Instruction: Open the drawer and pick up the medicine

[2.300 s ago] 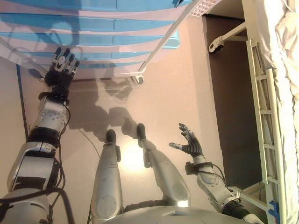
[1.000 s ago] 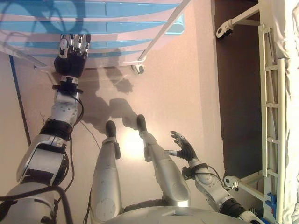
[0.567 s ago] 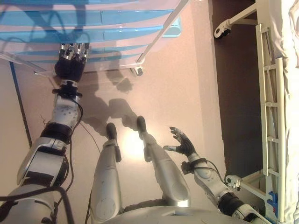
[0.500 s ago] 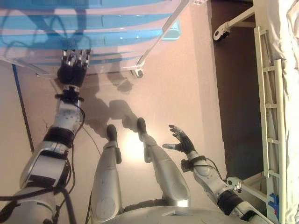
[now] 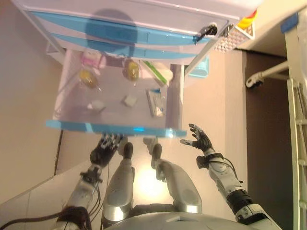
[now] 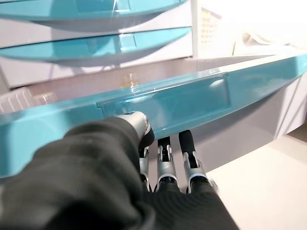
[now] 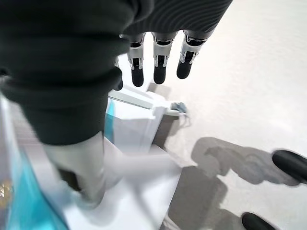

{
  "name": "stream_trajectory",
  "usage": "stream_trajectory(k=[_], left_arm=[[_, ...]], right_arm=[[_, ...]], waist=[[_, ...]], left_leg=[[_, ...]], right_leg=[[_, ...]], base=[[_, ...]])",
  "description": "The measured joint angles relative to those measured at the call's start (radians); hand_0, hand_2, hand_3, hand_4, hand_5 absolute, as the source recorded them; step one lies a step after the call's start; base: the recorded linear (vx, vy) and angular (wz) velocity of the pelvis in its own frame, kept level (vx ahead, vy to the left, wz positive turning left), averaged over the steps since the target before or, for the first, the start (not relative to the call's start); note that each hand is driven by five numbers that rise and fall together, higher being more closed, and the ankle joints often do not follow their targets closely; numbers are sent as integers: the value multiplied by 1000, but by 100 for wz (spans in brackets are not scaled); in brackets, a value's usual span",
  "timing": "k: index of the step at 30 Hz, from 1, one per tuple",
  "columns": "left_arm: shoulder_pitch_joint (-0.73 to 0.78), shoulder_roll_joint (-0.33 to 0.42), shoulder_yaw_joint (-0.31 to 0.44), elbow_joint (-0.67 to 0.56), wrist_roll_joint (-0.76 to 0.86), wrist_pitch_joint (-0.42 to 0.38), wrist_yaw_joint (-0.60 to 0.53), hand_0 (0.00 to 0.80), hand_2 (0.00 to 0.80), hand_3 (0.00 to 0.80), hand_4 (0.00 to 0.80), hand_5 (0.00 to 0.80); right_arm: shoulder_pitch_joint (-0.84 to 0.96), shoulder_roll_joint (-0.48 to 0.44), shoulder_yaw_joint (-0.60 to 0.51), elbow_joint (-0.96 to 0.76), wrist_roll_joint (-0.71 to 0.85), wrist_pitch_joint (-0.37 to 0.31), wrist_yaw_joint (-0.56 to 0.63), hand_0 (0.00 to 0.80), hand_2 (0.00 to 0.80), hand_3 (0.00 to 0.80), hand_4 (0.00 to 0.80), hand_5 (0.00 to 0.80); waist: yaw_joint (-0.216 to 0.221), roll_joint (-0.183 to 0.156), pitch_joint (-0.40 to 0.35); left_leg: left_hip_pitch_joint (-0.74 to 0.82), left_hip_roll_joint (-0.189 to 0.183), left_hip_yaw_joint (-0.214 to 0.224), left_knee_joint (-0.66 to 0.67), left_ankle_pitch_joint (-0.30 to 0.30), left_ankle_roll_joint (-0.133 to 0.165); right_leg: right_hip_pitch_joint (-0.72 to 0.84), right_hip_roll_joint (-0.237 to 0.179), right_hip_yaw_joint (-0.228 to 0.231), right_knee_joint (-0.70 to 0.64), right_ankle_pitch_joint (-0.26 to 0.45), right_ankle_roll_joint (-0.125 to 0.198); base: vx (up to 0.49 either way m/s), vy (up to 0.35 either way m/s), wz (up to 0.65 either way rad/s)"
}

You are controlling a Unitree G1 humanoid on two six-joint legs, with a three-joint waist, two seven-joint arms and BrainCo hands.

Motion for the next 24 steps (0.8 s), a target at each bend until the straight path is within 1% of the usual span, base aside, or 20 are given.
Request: stream_trajectory(k=[2, 4, 7, 8, 9, 11, 13, 17, 18, 19, 20, 22, 24], left_arm=[[13, -28, 21, 31, 28, 21, -1, 800, 800, 800, 800, 800], [13, -67, 56, 90, 65, 27, -8, 800, 800, 800, 800, 800], [18, -135, 85, 209, 124, 44, -9, 800, 800, 800, 800, 800], [24, -152, 89, 243, 145, 44, -5, 800, 800, 800, 800, 800], [28, -164, 93, 265, 170, 43, 12, 800, 800, 800, 800, 800], [21, -173, 100, 301, 197, 43, 47, 800, 800, 800, 800, 800], [8, -175, 104, 320, 222, 43, 79, 800, 800, 800, 800, 800], [3, -175, 104, 346, 264, 14, 117, 800, 800, 800, 800, 800], [0, -175, 99, 357, 273, 1, 125, 753, 753, 753, 753, 753], [-3, -174, 93, 362, 287, -16, 136, 226, 226, 226, 226, 226], [-3, -174, 89, 366, 306, -39, 151, 0, 0, 0, 0, 0], [-2, -168, 85, 384, 345, -94, 209, 0, 0, 0, 0, 0], [9, -132, 95, 426, 391, -141, 274, 0, 0, 0, 0, 0]], right_arm=[[27, 0, -34, 13, 2, 16, -4, 0, 0, 0, 0, 0], [31, -4, -76, 31, 5, 18, -6, 0, 0, 0, 0, 0], [29, -41, -110, 65, 29, 14, -11, 0, 0, 0, 0, 0], [26, -53, -118, 82, 34, 11, -12, 0, 0, 0, 0, 0], [22, -66, -123, 104, 40, 9, -13, 0, 0, 0, 0, 0], [6, -76, -131, 174, 40, 3, -10, 0, 0, 0, 0, 0], [-9, -91, -135, 231, 12, 2, -10, 0, 0, 0, 0, 0], [-3, -128, -133, 327, -98, 16, -34, 0, 0, 0, 0, 0], [0, -134, -131, 354, -116, 25, -50, 0, 0, 0, 0, 0], [4, -139, -131, 380, -131, 36, -66, 0, 0, 0, 0, 0], [6, -142, -131, 401, -138, 47, -81, 0, 0, 0, 0, 0], [13, -145, -132, 429, -143, 63, -121, 0, 0, 0, 0, 0], [35, -146, -132, 440, -162, 78, -156, 0, 0, 0, 0, 0]], waist=[[7, 24, -2], [19, 57, -11], [24, 125, -71], [24, 145, -93], [26, 162, -123], [26, 171, -165], [26, 169, -181], [34, 169, -228], [32, 169, -232], [34, 169, -235], [34, 167, -241], [34, 171, -250], [39, 177, -280]], left_leg=[[15, 2, -7, -1, 2, -8], [28, 6, -14, -15, -4, -22], [28, 9, -26, -17, -5, -24], [30, 10, -28, -17, -2, -27], [29, 12, -31, -17, 7, -24], [36, 11, -38, -17, 26, -38], [47, 7, -37, -17, 43, -52], [42, 11, -37, -18, 47, -51], [44, 11, -36, -18, 47, -51], [49, 11, -36, -19, 47, -51], [50, 11, -36, -21, 47, -51], [59, 14, -36, -35, 46, -50], [59, 15, -36, -46, 43, -40]], right_leg=[[13, -4, -19, 24, -20, -8], [17, -6, -24, 51, -37, -11], [19, -8, -44, 61, -47, -21], [24, -8, -52, 59, -50, -23], [28, -8, -61, 58, -54, -25], [41, -12, -79, 56, -62, -30], [63, -17, -95, 46, -74, -30], [70, -13, -119, 39, -80, -34], [77, -13, -124, 37, -80, -34], [82, -13, -125, 37, -81, -32], [82, -12, -125, 36, -81, -32], [84, -9, -125, 36, -81, -32], [79, -5, -127, 34, -81, -32]], base=[[28, 14, 24], [-12, 5, 14], [-13, 15, 16], [3, 23, 23], [-1, 28, 28], [-7, 37, 30], [-23, 33, 30], [-31, 12, 18], [-16, 9, 12], [-11, 12, 7], [0, 0, 0], [-3, 10, 2], [-4, 11, 2]])
